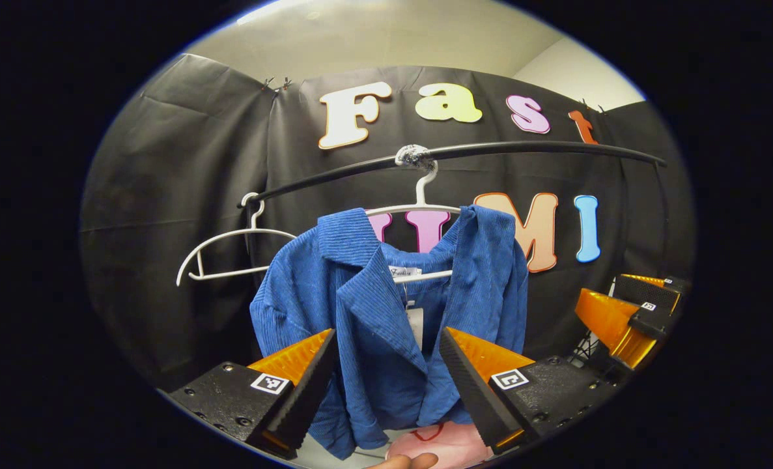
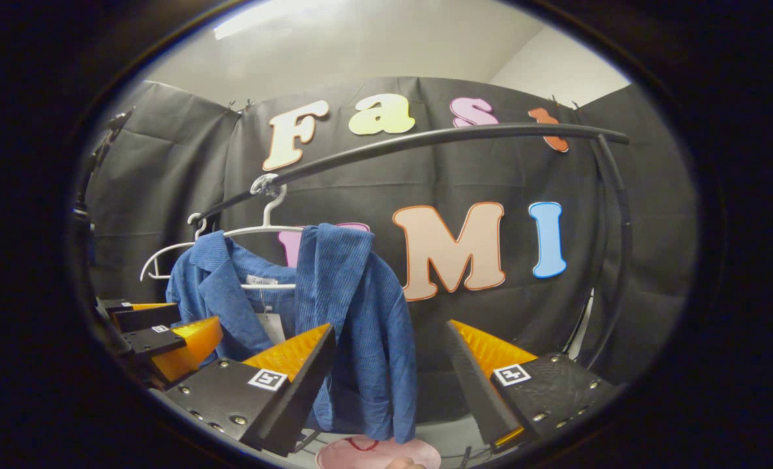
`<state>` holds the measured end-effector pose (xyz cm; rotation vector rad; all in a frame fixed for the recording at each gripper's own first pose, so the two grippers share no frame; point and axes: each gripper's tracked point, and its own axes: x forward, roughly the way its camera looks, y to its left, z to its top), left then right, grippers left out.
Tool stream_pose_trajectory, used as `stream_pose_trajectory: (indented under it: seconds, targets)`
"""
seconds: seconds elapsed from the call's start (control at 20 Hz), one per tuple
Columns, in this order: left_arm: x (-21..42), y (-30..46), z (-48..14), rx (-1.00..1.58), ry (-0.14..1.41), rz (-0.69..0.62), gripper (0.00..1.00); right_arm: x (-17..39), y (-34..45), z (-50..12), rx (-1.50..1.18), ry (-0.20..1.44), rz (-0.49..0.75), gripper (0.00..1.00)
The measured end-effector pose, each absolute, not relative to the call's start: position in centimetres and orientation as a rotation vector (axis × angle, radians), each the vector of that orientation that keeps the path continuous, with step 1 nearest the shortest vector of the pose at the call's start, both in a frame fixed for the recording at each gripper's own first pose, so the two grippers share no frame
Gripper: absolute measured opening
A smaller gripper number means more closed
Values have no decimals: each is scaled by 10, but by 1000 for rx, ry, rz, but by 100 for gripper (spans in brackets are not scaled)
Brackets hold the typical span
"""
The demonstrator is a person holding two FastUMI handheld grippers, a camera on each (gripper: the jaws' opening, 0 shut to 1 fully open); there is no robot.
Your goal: Grasp the clothes on the hanger with both hands and then place them into the laundry hamper below.
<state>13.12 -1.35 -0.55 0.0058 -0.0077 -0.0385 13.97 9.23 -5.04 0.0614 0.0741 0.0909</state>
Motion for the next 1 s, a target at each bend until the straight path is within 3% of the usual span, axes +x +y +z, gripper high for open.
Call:
stream_pose_trajectory:
  seconds: [0.5, 0.55, 0.7, 0.8, 1.0]
  targets:
    - [188, 5, -25, -19, -25, 4, 97, 204, 142, -85, 77, 93, 94, 99]
    - [191, 6, -30, -23, -11, 8, 100, 209, 152, -91, 92, 104, 109, 95]
    - [198, 12, -32, -23, -17, 51, 100, 225, 180, -98, 121, 119, 171, 99]
    - [207, 18, -35, -12, -7, 87, 93, 240, 184, -110, 139, 158, 180, 98]
    - [220, 16, -34, -9, -32, 85, 92, 257, 199, -108, 189, 177, 233, 98]
